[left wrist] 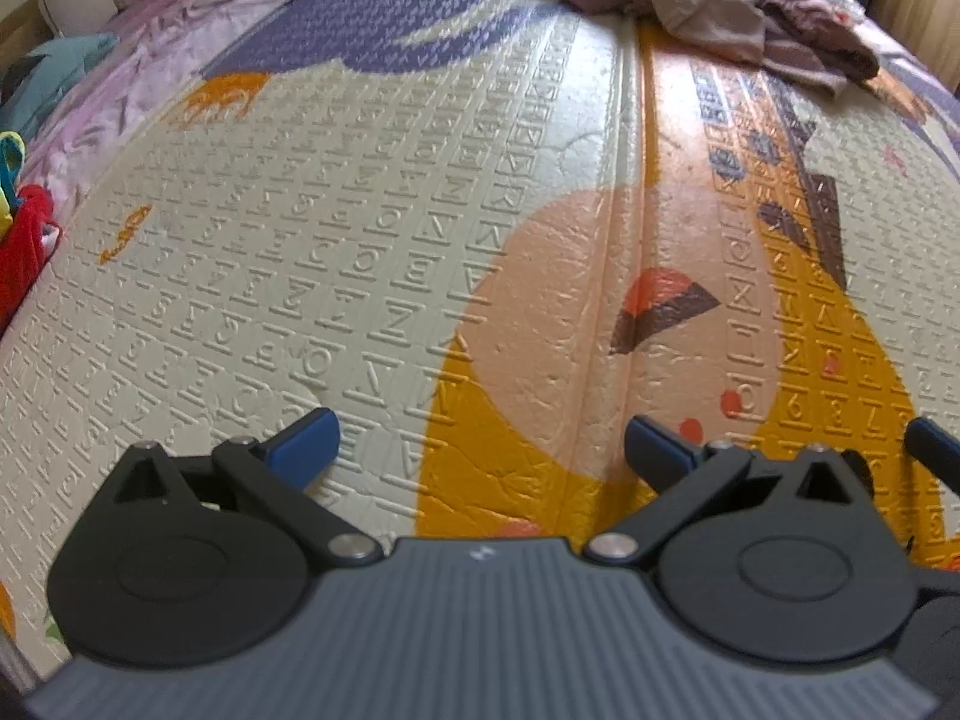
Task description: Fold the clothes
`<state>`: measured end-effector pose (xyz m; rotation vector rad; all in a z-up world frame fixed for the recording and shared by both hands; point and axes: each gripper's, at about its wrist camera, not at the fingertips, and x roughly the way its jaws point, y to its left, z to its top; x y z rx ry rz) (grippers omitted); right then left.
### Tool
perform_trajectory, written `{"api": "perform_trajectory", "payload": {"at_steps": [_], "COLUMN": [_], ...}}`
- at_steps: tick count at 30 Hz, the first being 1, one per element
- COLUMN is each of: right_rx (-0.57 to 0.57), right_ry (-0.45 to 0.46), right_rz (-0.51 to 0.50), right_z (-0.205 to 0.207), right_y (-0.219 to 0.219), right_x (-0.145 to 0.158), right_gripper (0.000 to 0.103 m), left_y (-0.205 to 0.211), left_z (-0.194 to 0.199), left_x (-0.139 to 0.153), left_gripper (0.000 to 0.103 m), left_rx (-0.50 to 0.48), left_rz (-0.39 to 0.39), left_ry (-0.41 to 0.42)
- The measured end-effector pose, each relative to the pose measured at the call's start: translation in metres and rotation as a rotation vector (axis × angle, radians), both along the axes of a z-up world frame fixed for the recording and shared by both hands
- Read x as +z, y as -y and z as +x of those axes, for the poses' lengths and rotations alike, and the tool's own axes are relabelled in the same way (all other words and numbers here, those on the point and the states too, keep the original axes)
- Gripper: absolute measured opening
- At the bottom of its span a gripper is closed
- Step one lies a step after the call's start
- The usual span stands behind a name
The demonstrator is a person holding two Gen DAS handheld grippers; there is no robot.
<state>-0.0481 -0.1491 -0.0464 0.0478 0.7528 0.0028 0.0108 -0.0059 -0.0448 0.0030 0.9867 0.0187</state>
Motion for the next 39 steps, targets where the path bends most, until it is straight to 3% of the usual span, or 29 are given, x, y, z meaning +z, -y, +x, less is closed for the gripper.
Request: {"api": "perform_trajectory", "payload": {"at_steps": [9,14,19,29,33,39], "right_rx": [0.007,0.011,-0.057,-0.192,-0.169,-0.118], "right_ry": [0.004,0.045,0.119,0.178,0.179,0.172], "right_rz": [-0.043,-0.023,-0.047,-0.103,-0.087,-0.050], "right_z": [-0.003,-0.005,-0.005,-0.007,-0.013,-0.020], "right_y": [-0.001,0.011,0.040,0.096,0.102,0.103], "right_x": [0.007,0.024,0.047,0.064,0.064,0.065], "right_gripper": [0.102,0.102,0.102,0.103,0.102,0.102], "left_y": [-0.003,-0.014,0.013,0.100,0.100,0.038], "left_z": [-0.005,-0.006,-0.003,-0.033,-0.060,-0.056], "left_x": [0.001,0.021,0.066,0.164,0.186,0.153], "left_gripper": [0.103,0.103,0.103,0.103,0.103,0.103], "left_rx": [-0.005,-0.007,-0.095,-0.347,-0.418,-0.253], "left_rz": [-0.024,-0.147,-0.170,-0.354,-0.347,-0.251], "left_ry": [0.050,0.090,0.172,0.309,0.360,0.323]}}
